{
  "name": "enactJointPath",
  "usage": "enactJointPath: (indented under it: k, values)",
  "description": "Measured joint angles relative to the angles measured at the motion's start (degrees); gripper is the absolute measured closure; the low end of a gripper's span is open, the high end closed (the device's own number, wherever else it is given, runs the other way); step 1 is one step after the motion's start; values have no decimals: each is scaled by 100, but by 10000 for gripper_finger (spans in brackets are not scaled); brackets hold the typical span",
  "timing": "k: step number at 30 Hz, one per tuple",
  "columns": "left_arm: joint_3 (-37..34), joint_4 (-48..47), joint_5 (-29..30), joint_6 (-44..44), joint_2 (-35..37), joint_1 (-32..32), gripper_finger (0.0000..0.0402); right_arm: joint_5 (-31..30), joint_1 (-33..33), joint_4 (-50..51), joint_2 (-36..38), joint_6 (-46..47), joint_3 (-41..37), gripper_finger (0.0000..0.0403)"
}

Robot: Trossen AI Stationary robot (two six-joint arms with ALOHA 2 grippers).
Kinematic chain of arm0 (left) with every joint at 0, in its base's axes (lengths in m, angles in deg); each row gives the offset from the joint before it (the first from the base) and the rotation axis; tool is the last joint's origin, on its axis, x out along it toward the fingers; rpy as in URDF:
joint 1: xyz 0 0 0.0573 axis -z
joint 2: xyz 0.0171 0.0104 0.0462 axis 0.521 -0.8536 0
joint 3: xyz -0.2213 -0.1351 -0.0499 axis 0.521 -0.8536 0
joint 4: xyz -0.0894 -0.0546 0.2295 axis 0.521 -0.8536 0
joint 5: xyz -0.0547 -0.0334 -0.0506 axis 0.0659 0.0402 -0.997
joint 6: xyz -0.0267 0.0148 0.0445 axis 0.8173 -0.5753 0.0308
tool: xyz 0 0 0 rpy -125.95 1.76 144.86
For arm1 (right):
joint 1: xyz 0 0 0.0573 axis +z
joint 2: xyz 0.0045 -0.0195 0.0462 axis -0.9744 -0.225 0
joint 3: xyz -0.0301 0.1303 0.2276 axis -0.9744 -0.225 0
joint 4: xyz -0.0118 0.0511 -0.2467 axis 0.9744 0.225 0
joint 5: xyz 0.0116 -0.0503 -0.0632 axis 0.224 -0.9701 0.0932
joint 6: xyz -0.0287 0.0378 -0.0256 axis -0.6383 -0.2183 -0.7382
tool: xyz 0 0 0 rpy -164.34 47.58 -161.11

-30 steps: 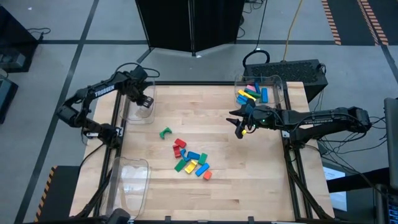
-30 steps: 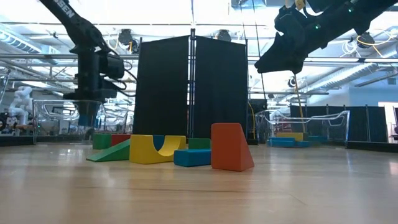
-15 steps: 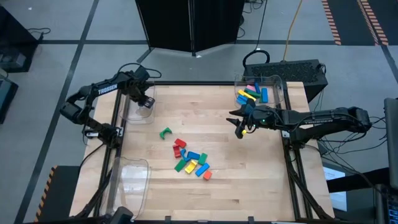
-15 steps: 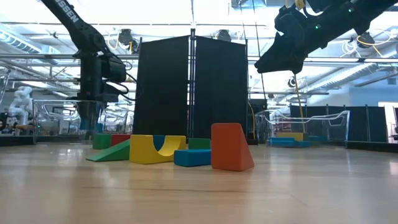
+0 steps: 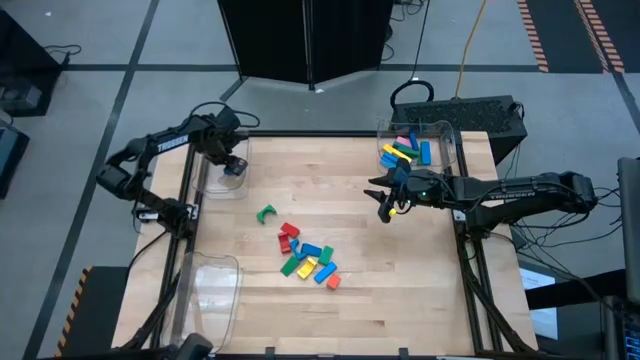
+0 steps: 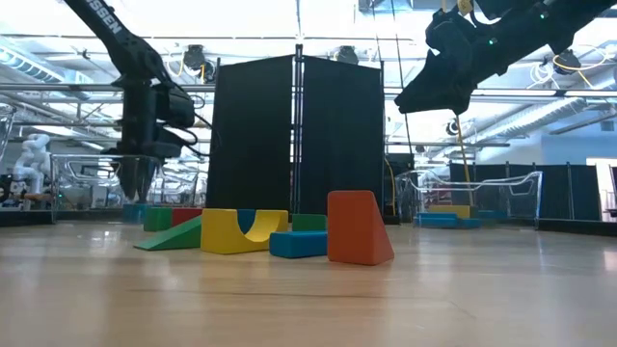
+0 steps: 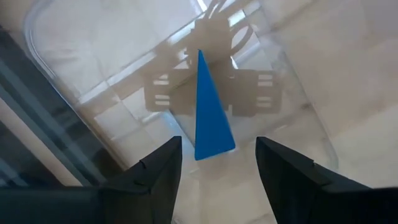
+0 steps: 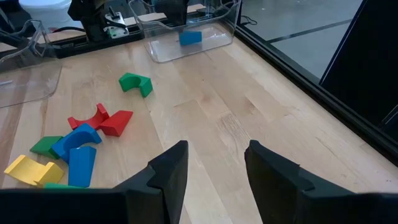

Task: Sort blocks by size
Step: Put the orange triangle block into the top left transparent bin

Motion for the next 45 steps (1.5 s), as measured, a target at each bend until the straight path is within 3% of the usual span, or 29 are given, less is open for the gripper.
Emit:
enactJointPath:
  k: [13,24,36,45]
  values:
    - [23,-393,0,-129,1344,203,195,0,0,-6,0,4,0,250]
    - [96,-451,-303,-346,2588,1377,195,0,-2,-131,0,68,0,250]
    - [94,712,-535,782,2617,3212,195,19,49,-170,0,131,0,250]
    - [92,922,-215,1129,2147,4353,195,23,111,-169,0,109,0,250]
